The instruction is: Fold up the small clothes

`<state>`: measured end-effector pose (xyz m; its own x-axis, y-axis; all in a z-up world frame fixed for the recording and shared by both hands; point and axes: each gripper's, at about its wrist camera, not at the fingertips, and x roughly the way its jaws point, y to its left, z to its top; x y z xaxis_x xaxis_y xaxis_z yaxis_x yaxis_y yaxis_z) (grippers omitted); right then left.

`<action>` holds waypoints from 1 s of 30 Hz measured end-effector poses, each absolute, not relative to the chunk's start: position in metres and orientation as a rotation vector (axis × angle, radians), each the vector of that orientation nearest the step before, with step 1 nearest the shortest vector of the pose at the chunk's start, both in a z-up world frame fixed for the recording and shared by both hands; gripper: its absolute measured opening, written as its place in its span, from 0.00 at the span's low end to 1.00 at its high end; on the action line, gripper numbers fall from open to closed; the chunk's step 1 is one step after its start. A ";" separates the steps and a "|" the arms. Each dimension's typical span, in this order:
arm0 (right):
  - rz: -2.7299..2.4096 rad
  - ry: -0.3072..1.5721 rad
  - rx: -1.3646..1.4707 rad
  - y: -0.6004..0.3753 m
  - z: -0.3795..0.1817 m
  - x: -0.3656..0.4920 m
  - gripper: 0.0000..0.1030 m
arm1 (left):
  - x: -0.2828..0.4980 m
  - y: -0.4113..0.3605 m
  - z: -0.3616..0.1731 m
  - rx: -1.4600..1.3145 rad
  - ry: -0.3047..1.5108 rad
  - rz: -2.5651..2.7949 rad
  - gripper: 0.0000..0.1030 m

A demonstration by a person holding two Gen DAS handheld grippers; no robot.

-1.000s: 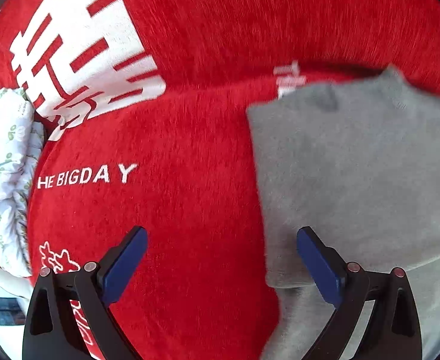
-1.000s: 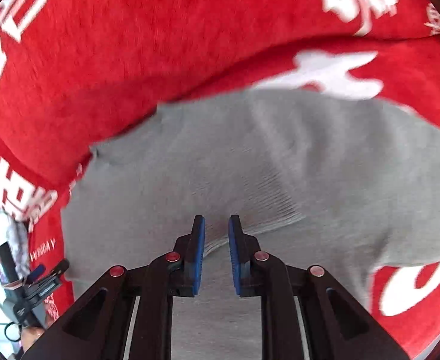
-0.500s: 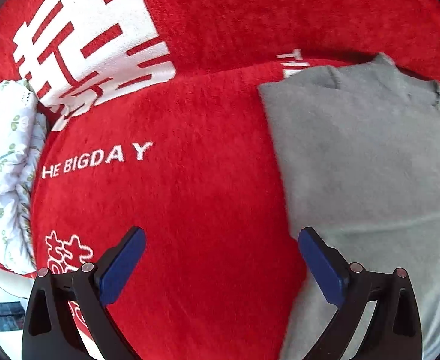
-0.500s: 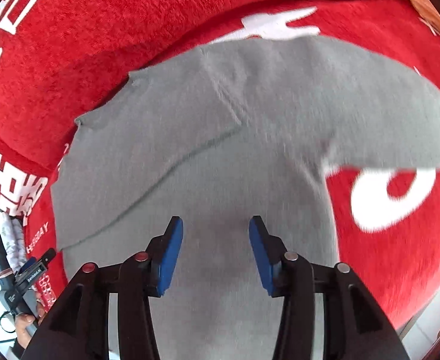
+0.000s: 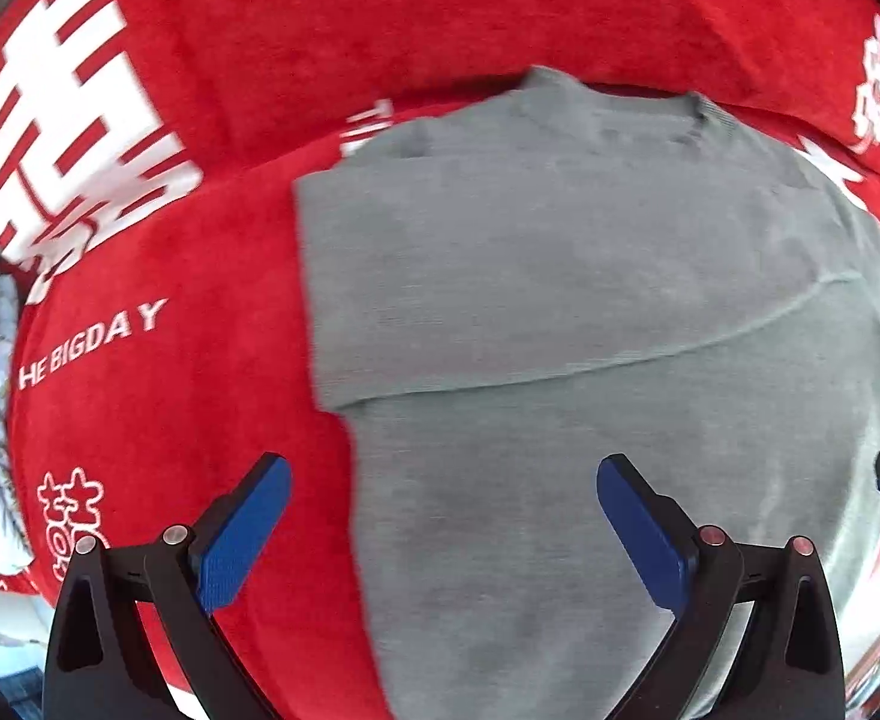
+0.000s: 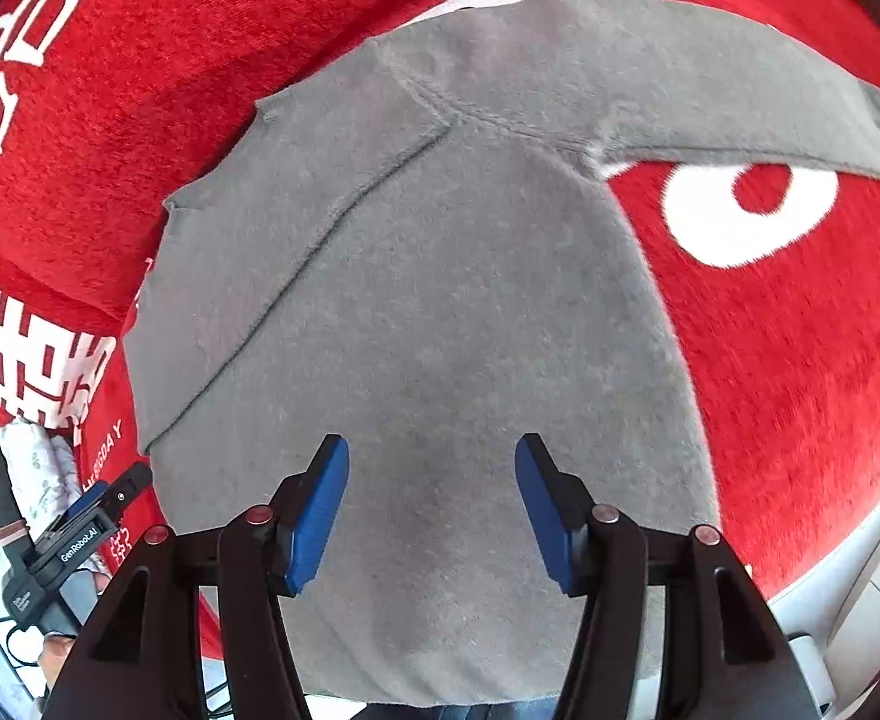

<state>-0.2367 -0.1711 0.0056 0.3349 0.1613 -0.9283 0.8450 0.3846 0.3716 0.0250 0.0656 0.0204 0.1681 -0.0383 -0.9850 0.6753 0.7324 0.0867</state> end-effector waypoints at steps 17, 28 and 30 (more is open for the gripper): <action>-0.609 1.026 1.313 -0.209 -0.011 -0.298 0.75 | -0.027 -0.005 0.014 0.672 1.342 -0.687 0.99; -0.575 0.746 1.387 -0.249 0.000 -0.337 1.00 | -0.056 -0.059 0.023 0.662 1.299 -0.777 0.99; -0.564 0.743 1.388 -0.253 -0.001 -0.338 1.00 | -0.058 -0.067 0.022 0.674 1.291 -0.776 0.99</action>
<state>-0.3384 -0.2530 -0.0005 0.6574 0.0711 -0.7502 0.7415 0.1159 0.6608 -0.0582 -0.0672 0.0218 0.1006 -0.1234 -0.9873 0.8135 0.5815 0.0102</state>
